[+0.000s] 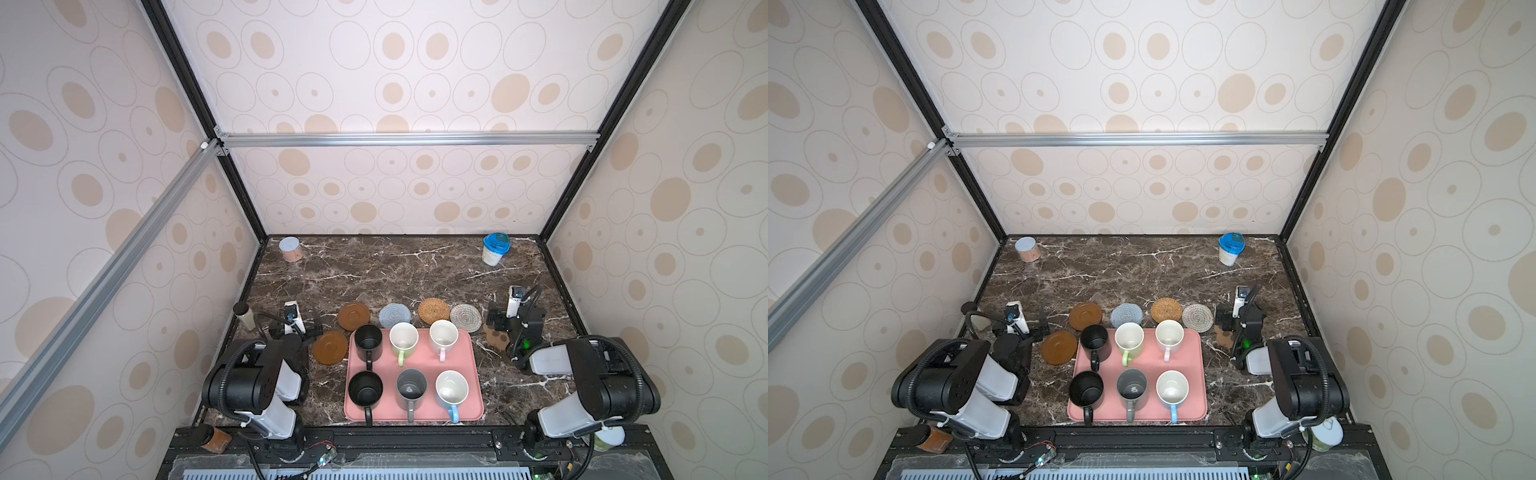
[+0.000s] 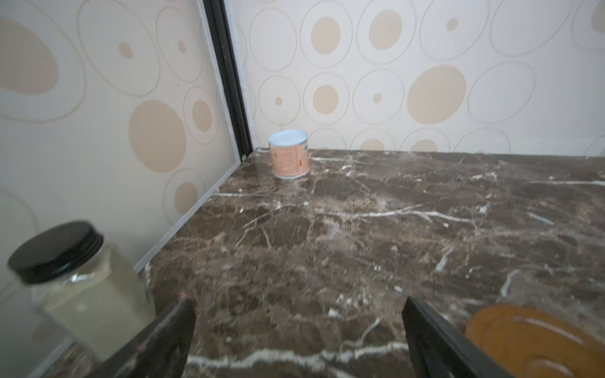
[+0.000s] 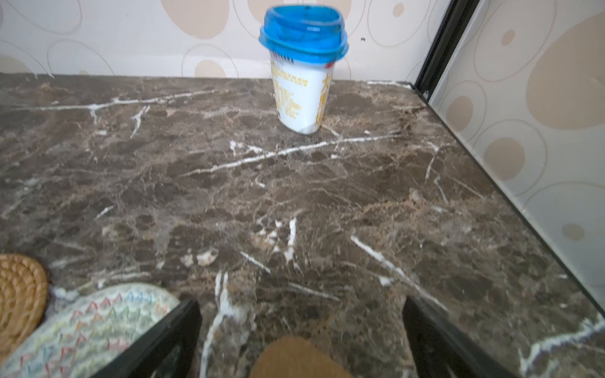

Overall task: Place cups on coasters
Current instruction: Move the coaster to the top-center of the table.

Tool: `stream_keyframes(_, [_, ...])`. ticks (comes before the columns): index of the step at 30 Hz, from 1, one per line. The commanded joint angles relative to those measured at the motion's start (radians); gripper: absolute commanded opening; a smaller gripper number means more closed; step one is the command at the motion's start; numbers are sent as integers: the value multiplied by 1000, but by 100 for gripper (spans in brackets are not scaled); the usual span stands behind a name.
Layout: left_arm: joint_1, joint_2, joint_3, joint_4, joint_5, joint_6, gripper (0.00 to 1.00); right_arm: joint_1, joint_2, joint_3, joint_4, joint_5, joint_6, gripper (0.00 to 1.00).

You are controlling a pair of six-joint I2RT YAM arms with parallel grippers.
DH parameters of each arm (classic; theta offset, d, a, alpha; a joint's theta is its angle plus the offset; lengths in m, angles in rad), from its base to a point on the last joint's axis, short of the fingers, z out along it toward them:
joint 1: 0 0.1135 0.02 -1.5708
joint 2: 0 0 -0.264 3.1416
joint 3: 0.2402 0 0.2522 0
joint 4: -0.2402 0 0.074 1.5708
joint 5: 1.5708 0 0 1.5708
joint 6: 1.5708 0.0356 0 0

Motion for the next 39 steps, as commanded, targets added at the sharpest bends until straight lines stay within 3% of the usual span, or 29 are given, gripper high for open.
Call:
stream_keyframes(1, [1, -15, 47, 103, -32, -19, 100, 2, 15, 98, -66, 27, 12, 100])
stream_keyframes(4, [1, -20, 204, -202, 11, 3, 100, 12, 10, 104, -101, 44, 9, 100])
stream_keyframes(20, [0, -33, 187, -163, 26, 9, 100, 11, -1, 104, -76, 56, 9, 100])
stream_keyframes(22, [-4, -116, 202, -252, 39, 21, 100, 12, -97, 182, -305, 73, 18, 100])
stream_keyframes(25, [-5, -291, 316, -609, 8, -39, 100, 12, -226, 363, -683, 80, 26, 100])
stream_keyframes(29, [-13, -414, 464, -946, 134, -90, 100, 12, -281, 547, -989, 68, 86, 100])
stream_keyframes(33, [-27, -422, 592, -1190, 196, -198, 100, 12, -258, 669, -1232, 0, 198, 100])
stream_keyframes(35, [-41, -394, 667, -1321, 246, -225, 100, 16, -248, 706, -1329, 26, 285, 100])
stream_keyframes(39, [-93, -325, 780, -1499, 267, -255, 100, 18, -254, 735, -1434, -17, 360, 100])
